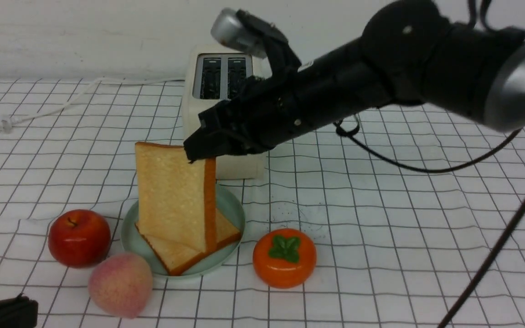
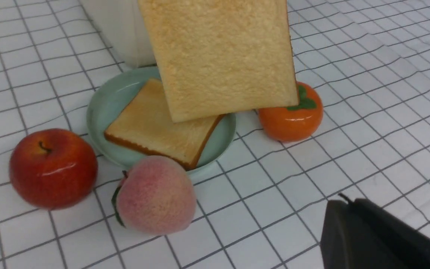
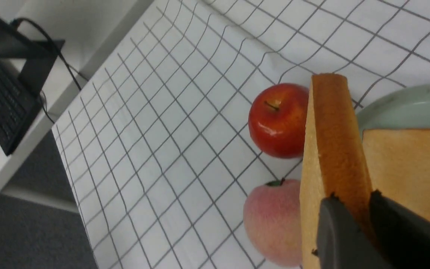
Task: Take toasted bread from bread machine on white checkered table place on plate.
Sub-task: 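Place the held slice of bread on top of the slice on the plate with the right gripper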
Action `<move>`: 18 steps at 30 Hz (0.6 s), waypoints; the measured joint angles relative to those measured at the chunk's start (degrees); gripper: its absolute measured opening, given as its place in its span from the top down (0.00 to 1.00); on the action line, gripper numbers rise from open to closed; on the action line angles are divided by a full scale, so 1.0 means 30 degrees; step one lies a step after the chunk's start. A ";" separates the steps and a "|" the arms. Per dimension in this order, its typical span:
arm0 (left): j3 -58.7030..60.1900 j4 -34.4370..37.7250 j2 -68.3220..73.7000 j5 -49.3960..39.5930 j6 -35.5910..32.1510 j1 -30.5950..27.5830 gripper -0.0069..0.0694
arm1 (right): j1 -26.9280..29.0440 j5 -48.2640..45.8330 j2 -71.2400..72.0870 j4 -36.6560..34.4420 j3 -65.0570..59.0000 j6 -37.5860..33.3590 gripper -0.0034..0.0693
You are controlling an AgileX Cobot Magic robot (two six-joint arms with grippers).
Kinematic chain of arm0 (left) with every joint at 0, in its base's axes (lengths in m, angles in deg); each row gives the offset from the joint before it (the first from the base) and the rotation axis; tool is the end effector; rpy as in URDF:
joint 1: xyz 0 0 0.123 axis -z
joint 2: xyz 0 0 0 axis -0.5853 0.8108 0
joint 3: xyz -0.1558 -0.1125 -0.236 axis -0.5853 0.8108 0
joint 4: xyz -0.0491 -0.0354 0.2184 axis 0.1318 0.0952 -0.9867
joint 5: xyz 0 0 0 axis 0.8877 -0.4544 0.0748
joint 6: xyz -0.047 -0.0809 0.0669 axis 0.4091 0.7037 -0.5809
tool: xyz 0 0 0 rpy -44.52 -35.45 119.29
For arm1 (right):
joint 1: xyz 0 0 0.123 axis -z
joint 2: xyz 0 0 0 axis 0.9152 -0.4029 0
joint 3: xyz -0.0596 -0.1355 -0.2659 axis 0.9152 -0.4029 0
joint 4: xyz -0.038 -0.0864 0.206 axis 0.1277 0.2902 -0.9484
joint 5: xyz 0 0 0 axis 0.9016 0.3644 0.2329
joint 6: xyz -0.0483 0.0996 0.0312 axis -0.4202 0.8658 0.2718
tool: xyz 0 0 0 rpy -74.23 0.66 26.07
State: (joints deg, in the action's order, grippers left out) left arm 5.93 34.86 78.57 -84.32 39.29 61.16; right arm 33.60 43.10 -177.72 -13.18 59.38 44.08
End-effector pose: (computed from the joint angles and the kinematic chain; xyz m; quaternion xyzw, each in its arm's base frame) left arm 0.0390 -0.0288 0.3006 0.1627 0.8183 -0.1805 0.5208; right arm 0.3326 0.2947 0.3271 -0.2318 0.8218 0.4470 0.2665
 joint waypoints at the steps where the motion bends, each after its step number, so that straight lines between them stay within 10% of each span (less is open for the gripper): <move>1: 0.0000 -0.0358 0.0000 -0.0016 0.0484 0.0000 0.93 | 0.0000 0.0327 -0.0514 -0.0894 -0.0051 -0.0437 0.82; 13: 0.0000 -0.1744 0.0000 -0.0333 0.2267 0.0000 0.93 | 0.0644 0.2939 -0.3944 -0.6130 -0.0056 -0.3166 0.80; 18: 0.0000 -0.1744 0.0000 -0.0389 0.2272 0.0000 0.92 | 0.0666 0.2682 -0.4028 -0.5359 -0.0056 -0.2956 0.59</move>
State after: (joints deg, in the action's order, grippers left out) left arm 5.93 29.63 78.57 -85.49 46.11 61.16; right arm 35.59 51.15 -189.80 -29.25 59.21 35.21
